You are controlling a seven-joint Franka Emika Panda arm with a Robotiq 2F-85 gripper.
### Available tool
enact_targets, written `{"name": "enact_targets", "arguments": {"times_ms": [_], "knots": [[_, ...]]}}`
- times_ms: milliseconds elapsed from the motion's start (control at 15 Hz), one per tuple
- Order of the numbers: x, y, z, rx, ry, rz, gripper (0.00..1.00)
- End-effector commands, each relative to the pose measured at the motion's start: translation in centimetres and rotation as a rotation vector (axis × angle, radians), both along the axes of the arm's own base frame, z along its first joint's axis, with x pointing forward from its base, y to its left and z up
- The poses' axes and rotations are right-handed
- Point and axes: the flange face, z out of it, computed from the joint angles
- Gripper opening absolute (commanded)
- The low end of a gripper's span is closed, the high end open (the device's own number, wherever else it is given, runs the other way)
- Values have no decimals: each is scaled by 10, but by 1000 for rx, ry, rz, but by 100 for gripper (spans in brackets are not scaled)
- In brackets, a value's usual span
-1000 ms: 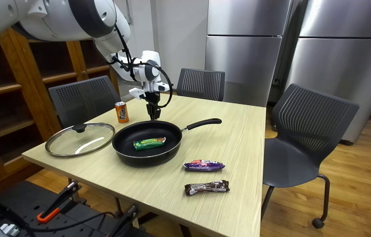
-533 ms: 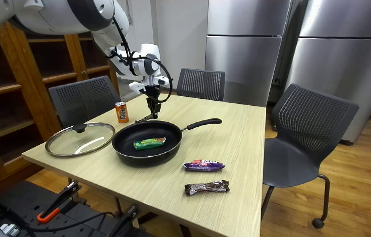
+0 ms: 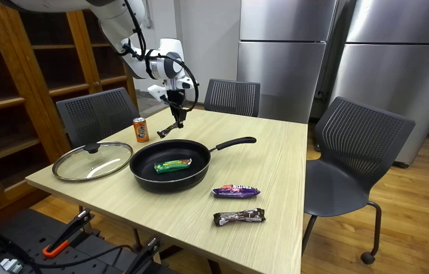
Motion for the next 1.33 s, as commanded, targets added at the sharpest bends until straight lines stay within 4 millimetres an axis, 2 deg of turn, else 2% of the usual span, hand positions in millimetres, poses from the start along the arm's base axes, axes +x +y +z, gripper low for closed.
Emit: {"name": "enact_targets", "arguments": {"times_ms": [0, 200, 867, 1067, 1267], "knots": [[-25, -17, 18, -2, -35, -1, 6], [-47, -29, 23, -5, -71, -20, 6], [-131, -35, 47, 25, -169, -45, 6], [-150, -38, 52, 27, -176, -48, 6], [-162, -45, 47, 29, -157, -57, 6]]}}
